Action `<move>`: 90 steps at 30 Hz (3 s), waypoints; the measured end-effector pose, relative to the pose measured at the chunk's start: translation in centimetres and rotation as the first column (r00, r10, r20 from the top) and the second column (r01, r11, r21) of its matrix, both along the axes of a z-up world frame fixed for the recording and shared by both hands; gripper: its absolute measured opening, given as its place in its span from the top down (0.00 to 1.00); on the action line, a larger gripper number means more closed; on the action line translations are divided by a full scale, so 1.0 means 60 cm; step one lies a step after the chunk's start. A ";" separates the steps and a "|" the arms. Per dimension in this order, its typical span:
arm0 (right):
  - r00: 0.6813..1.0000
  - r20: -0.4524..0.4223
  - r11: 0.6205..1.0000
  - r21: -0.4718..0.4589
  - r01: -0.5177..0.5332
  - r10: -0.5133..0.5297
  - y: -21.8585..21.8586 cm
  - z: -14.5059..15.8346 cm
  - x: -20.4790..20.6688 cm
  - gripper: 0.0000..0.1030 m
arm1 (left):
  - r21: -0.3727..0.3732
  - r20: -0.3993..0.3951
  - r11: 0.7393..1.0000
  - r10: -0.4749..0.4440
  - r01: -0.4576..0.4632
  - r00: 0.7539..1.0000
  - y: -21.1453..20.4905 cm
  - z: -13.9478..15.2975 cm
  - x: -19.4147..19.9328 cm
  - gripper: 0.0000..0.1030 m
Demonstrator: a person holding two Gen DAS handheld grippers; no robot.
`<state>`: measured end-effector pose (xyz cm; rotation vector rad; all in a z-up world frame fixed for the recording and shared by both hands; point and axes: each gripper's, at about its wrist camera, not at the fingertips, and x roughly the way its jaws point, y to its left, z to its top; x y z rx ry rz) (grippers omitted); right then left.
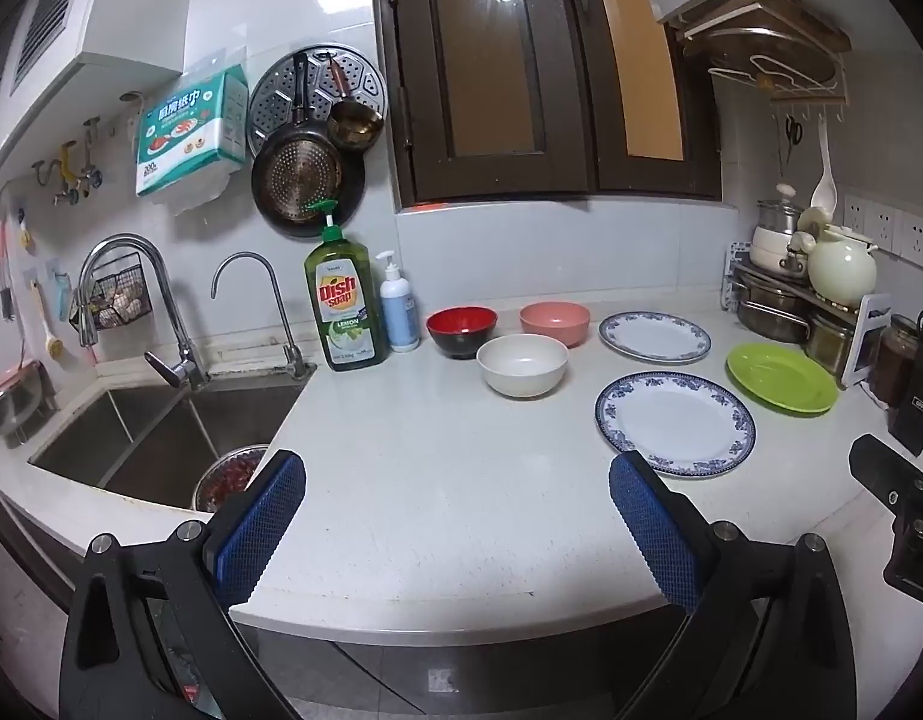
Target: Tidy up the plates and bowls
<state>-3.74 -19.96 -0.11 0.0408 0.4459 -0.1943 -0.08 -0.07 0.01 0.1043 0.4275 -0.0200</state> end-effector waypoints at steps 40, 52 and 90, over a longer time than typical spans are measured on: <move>1.000 -0.023 1.000 0.013 -0.004 0.005 -0.031 -0.006 0.019 0.01 | 0.002 -0.002 1.000 -0.002 0.002 1.000 -0.032 0.005 0.017 0.00; 0.998 -0.060 0.999 0.048 0.007 -0.005 -0.040 -0.036 0.055 0.01 | 0.000 -0.035 1.000 -0.017 0.017 0.999 -0.040 -0.015 0.050 0.00; 0.911 -0.382 0.966 0.136 0.222 -0.155 -0.217 -0.191 0.415 0.10 | -0.008 -0.445 0.948 -0.289 0.319 0.848 -0.224 -0.198 0.483 0.16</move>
